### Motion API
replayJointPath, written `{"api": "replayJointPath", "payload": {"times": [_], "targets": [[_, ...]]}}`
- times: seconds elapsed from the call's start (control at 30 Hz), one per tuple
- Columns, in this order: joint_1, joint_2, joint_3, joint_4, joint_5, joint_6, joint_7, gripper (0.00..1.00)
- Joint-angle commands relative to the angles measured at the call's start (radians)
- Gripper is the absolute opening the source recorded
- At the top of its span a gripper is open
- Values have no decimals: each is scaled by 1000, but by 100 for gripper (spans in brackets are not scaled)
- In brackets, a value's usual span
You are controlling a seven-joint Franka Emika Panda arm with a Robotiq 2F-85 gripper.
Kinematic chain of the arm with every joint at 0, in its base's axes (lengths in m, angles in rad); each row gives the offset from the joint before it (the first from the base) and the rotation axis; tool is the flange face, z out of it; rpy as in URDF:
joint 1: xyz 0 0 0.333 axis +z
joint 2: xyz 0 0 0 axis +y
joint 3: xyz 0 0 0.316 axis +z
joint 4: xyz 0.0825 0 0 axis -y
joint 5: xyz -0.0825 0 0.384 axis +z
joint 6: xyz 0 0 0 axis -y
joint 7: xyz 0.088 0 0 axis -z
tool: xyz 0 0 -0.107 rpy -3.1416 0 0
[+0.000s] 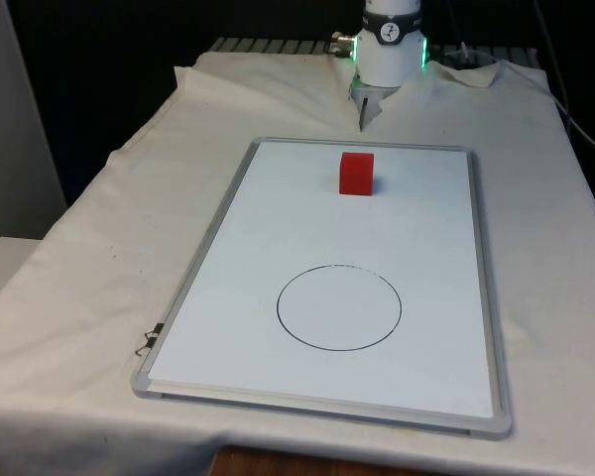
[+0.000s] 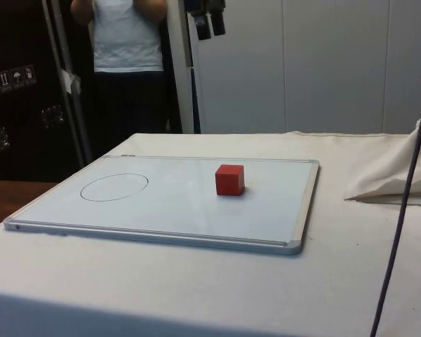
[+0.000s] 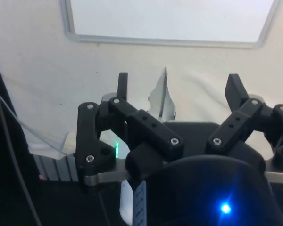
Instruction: Push the cube into the marked area.
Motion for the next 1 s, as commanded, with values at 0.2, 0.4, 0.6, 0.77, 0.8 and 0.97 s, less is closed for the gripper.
{"api": "replayJointPath", "payload": {"times": [0.2, 0.4, 0.6, 0.77, 0.8, 0.97], "targets": [[-2, -60, -6, -63, -34, 22, 2, 100], [0, -88, -10, -92, -49, 15, 1, 100], [-4, -150, -13, -172, -97, 59, 16, 100], [-4, -173, -12, -218, -118, 87, 41, 100], [-4, -176, -12, -224, -121, 92, 47, 100], [-5, -183, -14, -256, -124, 112, 81, 100]]}}
